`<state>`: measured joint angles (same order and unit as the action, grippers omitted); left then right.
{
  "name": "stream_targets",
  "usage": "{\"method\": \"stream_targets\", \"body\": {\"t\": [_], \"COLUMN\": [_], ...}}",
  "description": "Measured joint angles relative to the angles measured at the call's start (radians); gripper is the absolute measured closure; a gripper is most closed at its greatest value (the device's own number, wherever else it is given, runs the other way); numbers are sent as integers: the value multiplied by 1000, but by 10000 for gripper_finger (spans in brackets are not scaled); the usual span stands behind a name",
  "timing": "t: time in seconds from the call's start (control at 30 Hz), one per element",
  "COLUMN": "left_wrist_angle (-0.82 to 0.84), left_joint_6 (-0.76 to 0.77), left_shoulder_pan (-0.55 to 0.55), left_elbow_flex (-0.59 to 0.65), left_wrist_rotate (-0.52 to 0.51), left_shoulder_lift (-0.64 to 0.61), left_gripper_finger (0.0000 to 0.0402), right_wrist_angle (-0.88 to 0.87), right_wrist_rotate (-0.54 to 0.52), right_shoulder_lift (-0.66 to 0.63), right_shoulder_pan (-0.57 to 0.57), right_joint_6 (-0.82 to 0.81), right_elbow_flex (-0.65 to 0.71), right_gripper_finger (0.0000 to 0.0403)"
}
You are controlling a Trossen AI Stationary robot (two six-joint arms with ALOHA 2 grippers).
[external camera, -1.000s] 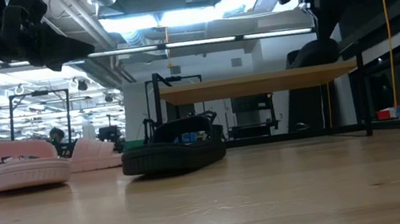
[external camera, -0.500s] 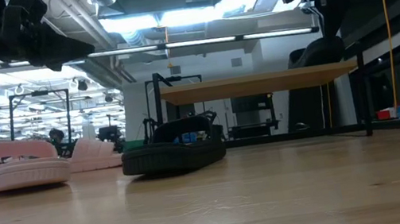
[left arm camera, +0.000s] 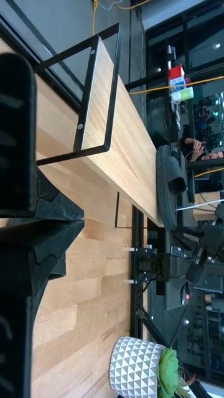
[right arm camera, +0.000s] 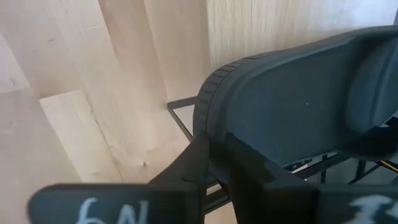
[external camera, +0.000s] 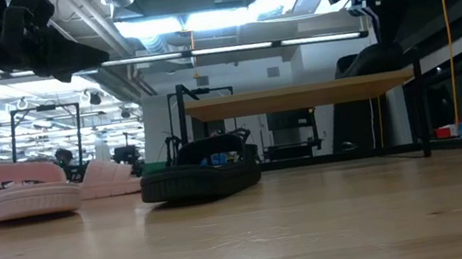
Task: Pick and place slides into the shelf
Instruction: Put the right black slides on the shelf, then put the black slides on the shelf
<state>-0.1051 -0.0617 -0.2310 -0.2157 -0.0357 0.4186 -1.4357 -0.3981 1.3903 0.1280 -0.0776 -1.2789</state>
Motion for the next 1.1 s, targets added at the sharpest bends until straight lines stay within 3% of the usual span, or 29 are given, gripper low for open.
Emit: {"method": "stream_targets", "body": {"t": [0.53,1.1], "left_wrist_angle": [0,0], "left_joint_6": [0,6], "left_shoulder_pan": [0,0], "left_elbow_flex": [0,0], "left_wrist_rotate": [0,0], "left_shoulder_lift": [0,0], "left_gripper_finger": [401,401], "right_wrist_angle": [2,1], "right_wrist_rotate": [0,0], "right_shoulder_lift": [0,0], "right_shoulder_pan": [0,0], "right_joint_6": [4,2], "right_elbow_flex": [0,0], "right_gripper_finger": [263,257]}}
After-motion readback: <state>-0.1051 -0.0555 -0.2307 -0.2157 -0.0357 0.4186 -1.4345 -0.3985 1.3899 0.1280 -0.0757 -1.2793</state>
